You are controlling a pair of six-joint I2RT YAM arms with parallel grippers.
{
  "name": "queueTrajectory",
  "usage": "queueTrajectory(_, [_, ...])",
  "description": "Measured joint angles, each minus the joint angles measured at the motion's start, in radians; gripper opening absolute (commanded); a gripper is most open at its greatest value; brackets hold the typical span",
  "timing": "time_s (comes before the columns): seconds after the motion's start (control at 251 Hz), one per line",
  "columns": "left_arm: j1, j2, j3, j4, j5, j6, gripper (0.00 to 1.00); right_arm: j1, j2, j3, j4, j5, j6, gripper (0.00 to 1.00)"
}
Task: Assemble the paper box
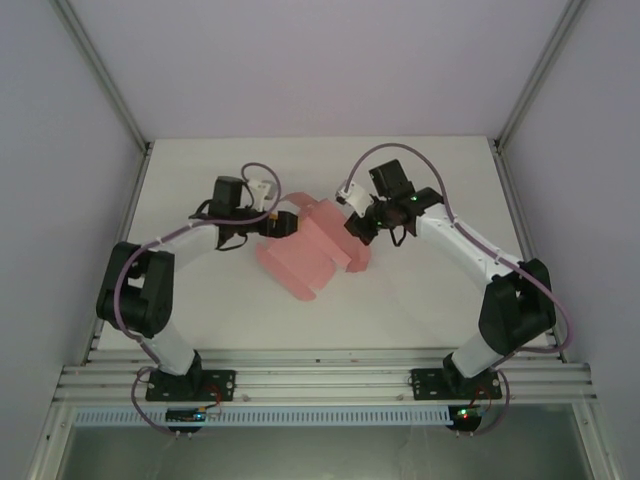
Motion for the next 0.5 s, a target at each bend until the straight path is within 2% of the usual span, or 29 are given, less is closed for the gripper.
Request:
queueTrajectory(0.096, [-0.040, 0.006, 0.028, -0.056, -0.067, 0.041, 1.00, 0.008, -0.002, -0.008, -0.002, 0.002, -0.007, 0.00])
queueTrajectory(0.231, [-0.046, 0.006, 0.032, -0.096, -0.132, 0.056, 1.00, 0.010, -0.007, -0.010, 0.000, 0.057, -0.017, 0.00])
queueTrajectory(0.335, [-0.039, -0.029, -0.020, -0.086, -0.154, 0.053, 1.00, 0.023, -0.007, -0.010, -0.001, 0.160, -0.058, 0.00])
queueTrajectory(0.503, [-0.001, -0.222, -0.207, -0.058, -0.149, 0.002, 1.00, 0.093, 0.004, -0.009, 0.014, 0.393, -0.174, 0.00])
